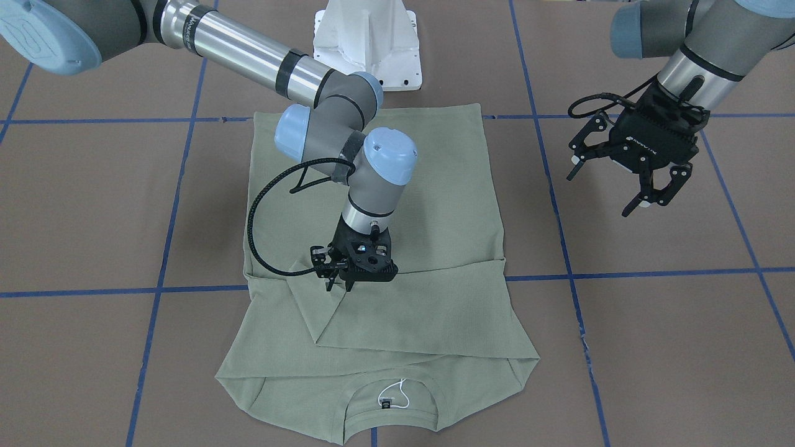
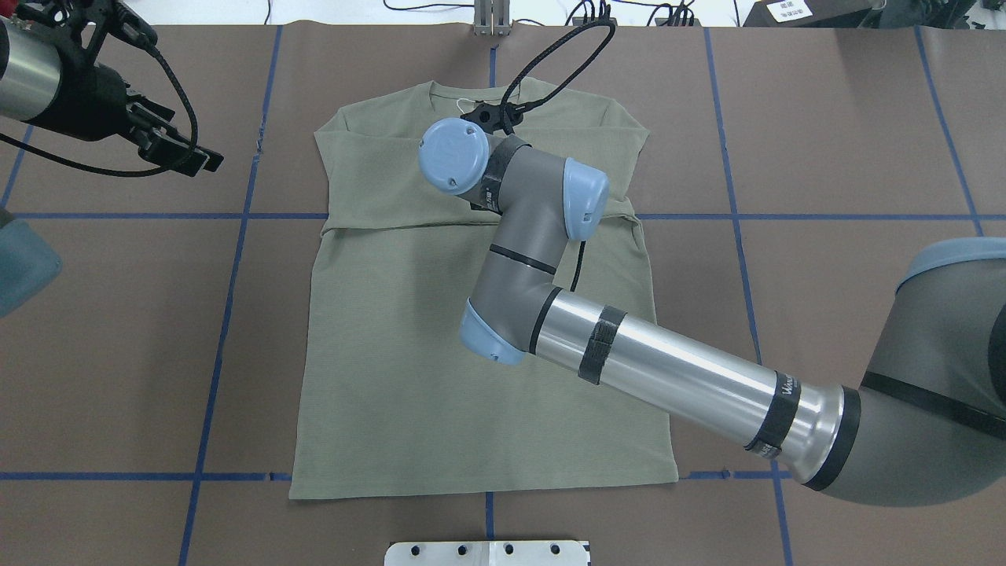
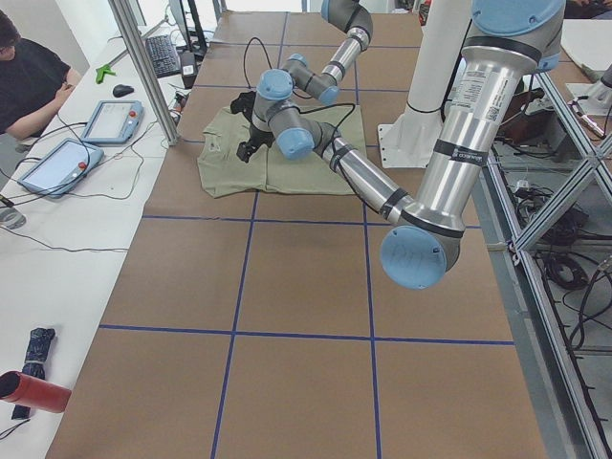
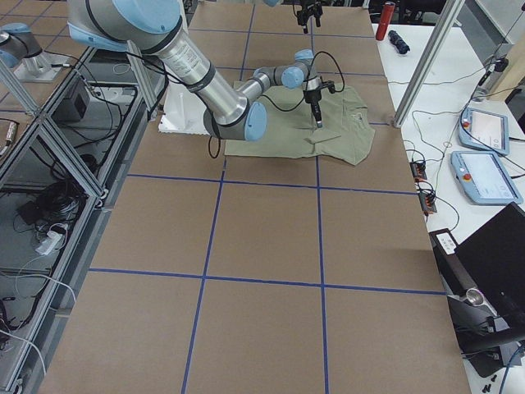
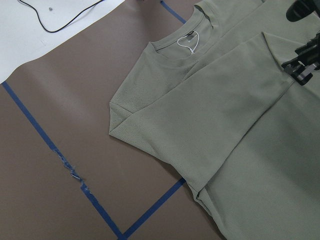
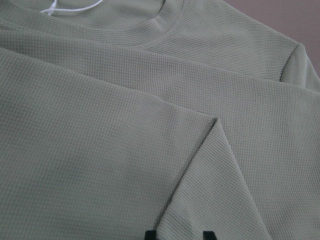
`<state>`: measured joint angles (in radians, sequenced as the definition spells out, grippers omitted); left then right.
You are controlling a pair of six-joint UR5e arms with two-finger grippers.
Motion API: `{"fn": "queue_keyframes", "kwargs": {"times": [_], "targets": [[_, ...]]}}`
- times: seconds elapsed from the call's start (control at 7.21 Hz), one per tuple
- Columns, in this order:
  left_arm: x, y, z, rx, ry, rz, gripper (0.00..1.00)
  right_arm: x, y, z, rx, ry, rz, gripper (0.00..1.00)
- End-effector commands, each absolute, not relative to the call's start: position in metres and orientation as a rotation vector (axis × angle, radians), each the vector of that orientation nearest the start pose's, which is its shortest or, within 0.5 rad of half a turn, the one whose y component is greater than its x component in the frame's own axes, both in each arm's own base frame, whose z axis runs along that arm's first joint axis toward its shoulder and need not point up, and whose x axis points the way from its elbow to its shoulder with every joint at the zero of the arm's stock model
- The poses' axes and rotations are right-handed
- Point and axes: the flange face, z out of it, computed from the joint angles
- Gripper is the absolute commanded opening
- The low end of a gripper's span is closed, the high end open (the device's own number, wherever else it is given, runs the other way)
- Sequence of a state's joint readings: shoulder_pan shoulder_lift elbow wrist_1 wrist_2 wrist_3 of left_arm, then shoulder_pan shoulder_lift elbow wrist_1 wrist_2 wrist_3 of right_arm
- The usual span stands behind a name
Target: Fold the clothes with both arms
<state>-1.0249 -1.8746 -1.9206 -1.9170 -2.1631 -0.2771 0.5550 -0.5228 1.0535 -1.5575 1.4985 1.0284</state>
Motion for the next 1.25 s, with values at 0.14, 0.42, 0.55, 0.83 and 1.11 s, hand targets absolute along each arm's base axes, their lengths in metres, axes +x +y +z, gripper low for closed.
{"fn": "queue_keyframes", "kwargs": {"times": [0.14,0.42,0.55,0.83,1.11], "targets": [[0.2249,-0.5199,0.2891,0.682,0.892,0.536,1.0,-0.6434,-0.5648,0.2034,0.352,-0.433,0.03,0.41],[0.2257,-0.5197,0.2893,0.68,0.893,0.537,1.0,-0.6442,-0.5655,0.2003,0.36,-0.444,0.031,0.41],[0.2259,-0.52,0.2897,0.68,0.893,0.537,1.0,-0.6458,-0.5665,0.205,0.357,-0.438,0.03,0.41],[0.2259,-0.52,0.2897,0.68,0.893,0.537,1.0,-0.6467,-0.5654,0.205,0.355,-0.439,0.027,0.4],[0.2259,-0.52,0.2897,0.68,0.893,0.537,1.0,-0.6478,-0.5661,0.2087,0.352,-0.432,0.025,0.35]]}}
